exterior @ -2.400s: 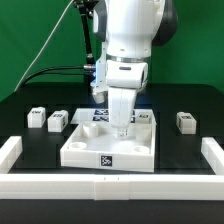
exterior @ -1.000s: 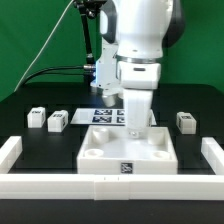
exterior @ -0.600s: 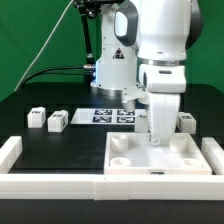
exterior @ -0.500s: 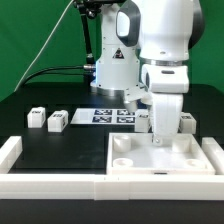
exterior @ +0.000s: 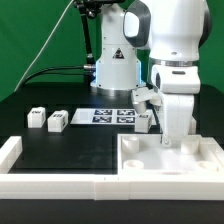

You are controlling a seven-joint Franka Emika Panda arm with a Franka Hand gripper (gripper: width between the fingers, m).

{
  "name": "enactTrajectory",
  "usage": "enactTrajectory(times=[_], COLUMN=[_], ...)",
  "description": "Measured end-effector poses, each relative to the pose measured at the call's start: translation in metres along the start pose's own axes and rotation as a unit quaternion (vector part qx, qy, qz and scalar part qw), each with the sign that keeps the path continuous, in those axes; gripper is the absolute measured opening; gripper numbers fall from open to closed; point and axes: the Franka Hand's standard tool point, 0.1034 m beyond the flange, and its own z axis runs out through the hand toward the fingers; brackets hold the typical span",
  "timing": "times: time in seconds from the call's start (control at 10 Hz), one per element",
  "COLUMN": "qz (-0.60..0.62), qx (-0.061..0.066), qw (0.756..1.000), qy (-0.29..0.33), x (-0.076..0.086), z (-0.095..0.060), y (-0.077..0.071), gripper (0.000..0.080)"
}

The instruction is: Assemble one leg

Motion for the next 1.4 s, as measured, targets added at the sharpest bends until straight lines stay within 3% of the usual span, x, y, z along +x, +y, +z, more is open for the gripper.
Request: enactTrajectory(times=[0.1,0.3,0.4,0.6,1.0,1.1,1.4], qz=[0.0,0.0,0.0,0.0,0.0,0.021,0.07], qx=[0.0,0.0,0.0,0.0,0.0,-0.001,-0.014], qw=[1.0,1.0,1.0,1.0,1.0,1.0,0.997], qy=[0.0,0.0,0.0,0.0,0.0,0.0,-0.001], x=[0.0,0.0,0.0,0.0,0.0,0.002,0.013], z=[0.0,0.0,0.0,0.0,0.0,-0.004,-0.036], y=[0.0,0.0,0.0,0.0,0.0,-0.003,-0.018], gripper=[0.0164,0.0485,0.0593,0.0639,0.0649,0.0649,0.0649])
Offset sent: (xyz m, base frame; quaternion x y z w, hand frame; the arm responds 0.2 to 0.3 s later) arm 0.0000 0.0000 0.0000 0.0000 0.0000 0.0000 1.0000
